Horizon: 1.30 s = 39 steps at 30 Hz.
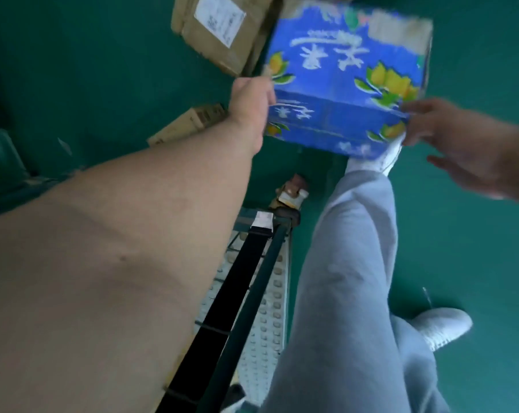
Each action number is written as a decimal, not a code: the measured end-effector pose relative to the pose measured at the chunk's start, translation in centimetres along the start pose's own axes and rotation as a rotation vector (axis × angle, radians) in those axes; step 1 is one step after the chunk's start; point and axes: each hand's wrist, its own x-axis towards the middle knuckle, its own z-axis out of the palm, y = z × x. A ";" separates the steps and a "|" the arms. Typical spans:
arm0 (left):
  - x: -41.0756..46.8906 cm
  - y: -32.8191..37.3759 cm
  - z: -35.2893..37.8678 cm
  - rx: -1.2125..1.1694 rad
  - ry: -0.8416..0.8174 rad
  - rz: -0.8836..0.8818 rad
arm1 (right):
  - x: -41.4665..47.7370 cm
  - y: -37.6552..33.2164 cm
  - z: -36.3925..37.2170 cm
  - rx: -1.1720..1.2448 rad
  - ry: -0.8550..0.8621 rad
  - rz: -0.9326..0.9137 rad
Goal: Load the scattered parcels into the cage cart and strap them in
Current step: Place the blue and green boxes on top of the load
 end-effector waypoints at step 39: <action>-21.4 6.0 28.7 0.589 -0.611 -0.174 | -9.0 13.3 -30.9 -0.261 0.637 0.198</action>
